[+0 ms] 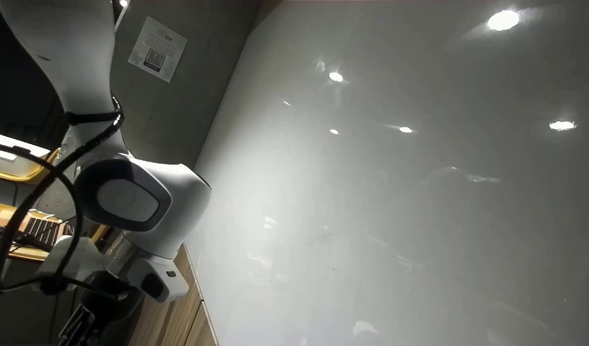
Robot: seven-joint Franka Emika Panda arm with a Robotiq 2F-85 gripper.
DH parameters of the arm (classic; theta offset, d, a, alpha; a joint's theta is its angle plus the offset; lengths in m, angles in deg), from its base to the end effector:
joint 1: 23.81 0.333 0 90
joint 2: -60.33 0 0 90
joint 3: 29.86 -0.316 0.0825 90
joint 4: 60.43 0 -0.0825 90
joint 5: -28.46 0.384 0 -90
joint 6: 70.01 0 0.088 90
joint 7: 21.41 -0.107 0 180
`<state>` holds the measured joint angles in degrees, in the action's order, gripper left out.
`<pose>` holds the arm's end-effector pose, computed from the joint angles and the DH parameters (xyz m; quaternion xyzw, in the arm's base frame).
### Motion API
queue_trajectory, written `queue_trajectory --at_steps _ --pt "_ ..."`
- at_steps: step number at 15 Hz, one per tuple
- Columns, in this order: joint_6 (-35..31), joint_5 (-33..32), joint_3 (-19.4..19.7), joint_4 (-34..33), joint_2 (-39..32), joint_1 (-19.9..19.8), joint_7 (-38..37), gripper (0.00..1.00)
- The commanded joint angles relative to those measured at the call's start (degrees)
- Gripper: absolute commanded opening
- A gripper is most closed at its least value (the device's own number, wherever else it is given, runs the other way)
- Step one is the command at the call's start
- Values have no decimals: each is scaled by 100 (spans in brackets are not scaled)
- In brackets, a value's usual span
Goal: Use the duster to erase the drawing on the whiteboard
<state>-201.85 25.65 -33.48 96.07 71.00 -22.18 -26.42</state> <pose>0.3647 0.0312 0.2622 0.9921 0.0193 -0.1196 0.0327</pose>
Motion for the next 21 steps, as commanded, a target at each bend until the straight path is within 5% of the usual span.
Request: queue_trajectory --at_steps 1,14,15,19,21 --pt "-85 33 116 -95 -122 -41 143 29" --pt "-107 55 284 -206 -398 -162 295 29" --pt "-96 61 279 -210 -391 -156 292 72" --pt "-63 61 286 -237 -377 -164 298 99" --pt "-61 58 287 -245 -384 -166 294 100"
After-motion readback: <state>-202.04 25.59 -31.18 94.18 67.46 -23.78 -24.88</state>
